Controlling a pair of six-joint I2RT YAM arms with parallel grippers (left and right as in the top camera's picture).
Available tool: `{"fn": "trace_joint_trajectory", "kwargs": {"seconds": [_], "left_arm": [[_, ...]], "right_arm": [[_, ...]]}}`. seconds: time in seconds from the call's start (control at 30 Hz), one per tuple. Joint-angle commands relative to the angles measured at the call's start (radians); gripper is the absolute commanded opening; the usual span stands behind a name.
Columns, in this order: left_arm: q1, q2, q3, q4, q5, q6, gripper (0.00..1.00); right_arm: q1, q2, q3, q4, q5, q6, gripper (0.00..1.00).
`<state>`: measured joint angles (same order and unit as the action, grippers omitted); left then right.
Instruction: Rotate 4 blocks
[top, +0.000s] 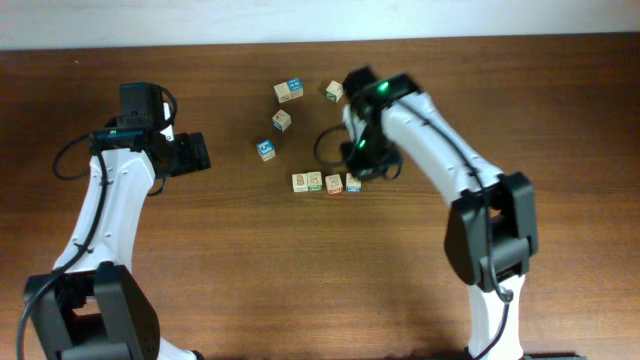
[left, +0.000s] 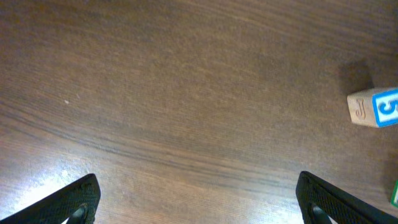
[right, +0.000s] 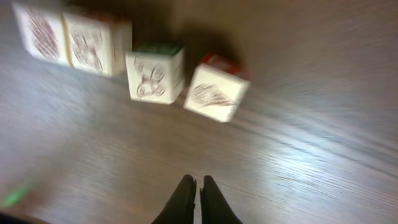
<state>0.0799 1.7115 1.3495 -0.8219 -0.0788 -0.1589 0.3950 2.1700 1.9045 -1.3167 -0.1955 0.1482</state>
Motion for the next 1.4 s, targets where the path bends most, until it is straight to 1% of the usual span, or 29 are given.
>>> {"fn": "trace_joint_trajectory", "kwargs": {"seconds": [0.0, 0.07, 0.13, 0.2, 0.27, 0.4, 0.43, 0.57, 0.77, 0.83, 0.93, 1.0, 1.1, 1.17, 1.23, 1.3, 1.33, 1.37], "left_arm": [[0.002, 0.003, 0.013, 0.005, -0.005, -0.012, 0.99], [0.002, 0.003, 0.013, 0.005, -0.005, -0.012, 0.99], [0.002, 0.003, 0.013, 0.005, -0.005, -0.012, 0.99], [0.002, 0.003, 0.013, 0.005, -0.005, -0.013, 0.99], [0.002, 0.003, 0.013, 0.005, -0.005, -0.012, 0.99], [0.002, 0.003, 0.013, 0.005, -0.005, -0.012, 0.99], [0.002, 0.003, 0.013, 0.005, -0.005, -0.013, 0.99], [0.002, 0.003, 0.013, 0.005, -0.005, -0.012, 0.99], [0.002, 0.003, 0.013, 0.005, -0.005, -0.012, 0.99], [0.002, 0.003, 0.013, 0.005, -0.005, -0.013, 0.99], [0.002, 0.003, 0.013, 0.005, -0.005, -0.012, 0.99], [0.002, 0.003, 0.013, 0.005, -0.005, -0.012, 0.99], [0.002, 0.003, 0.013, 0.005, -0.005, -0.013, 0.99], [0.002, 0.003, 0.013, 0.005, -0.005, -0.012, 0.99], [0.002, 0.003, 0.013, 0.005, -0.005, -0.012, 0.99], [0.002, 0.003, 0.013, 0.005, -0.005, -0.012, 0.99], [0.002, 0.003, 0.013, 0.005, -0.005, -0.012, 0.99], [0.002, 0.003, 0.013, 0.005, -0.005, -0.013, 0.99]], "right_arm": [[-0.103, -0.014, 0.021, -0.003, -0.040, -0.008, 0.09], [-0.108, -0.007, -0.062, 0.045, -0.045, 0.036, 0.09], [-0.085, -0.005, -0.194, 0.152, -0.082, 0.134, 0.09], [-0.060, -0.005, -0.294, 0.254, -0.108, 0.200, 0.09], [-0.048, -0.005, -0.341, 0.332, -0.127, 0.201, 0.09], [-0.047, -0.005, -0.341, 0.368, -0.135, 0.196, 0.09], [-0.047, -0.005, -0.341, 0.372, -0.145, 0.171, 0.09], [-0.071, -0.005, -0.341, 0.375, -0.130, 0.171, 0.10], [-0.089, -0.005, -0.341, 0.443, -0.135, 0.171, 0.11], [-0.088, -0.005, -0.341, 0.456, -0.169, 0.129, 0.11], [-0.087, -0.005, -0.341, 0.491, -0.244, 0.118, 0.11], [-0.069, -0.005, -0.341, 0.514, -0.285, 0.120, 0.11], [0.018, -0.005, -0.341, 0.544, -0.285, 0.203, 0.10], [0.042, -0.005, -0.339, 0.563, -0.259, 0.209, 0.10], [0.016, -0.006, -0.293, 0.537, -0.212, 0.200, 0.10], [0.010, -0.006, -0.223, 0.524, -0.210, 0.178, 0.11], [0.012, -0.006, -0.196, 0.533, -0.207, 0.178, 0.11], [0.024, -0.006, -0.178, 0.590, -0.208, 0.179, 0.15]]}}
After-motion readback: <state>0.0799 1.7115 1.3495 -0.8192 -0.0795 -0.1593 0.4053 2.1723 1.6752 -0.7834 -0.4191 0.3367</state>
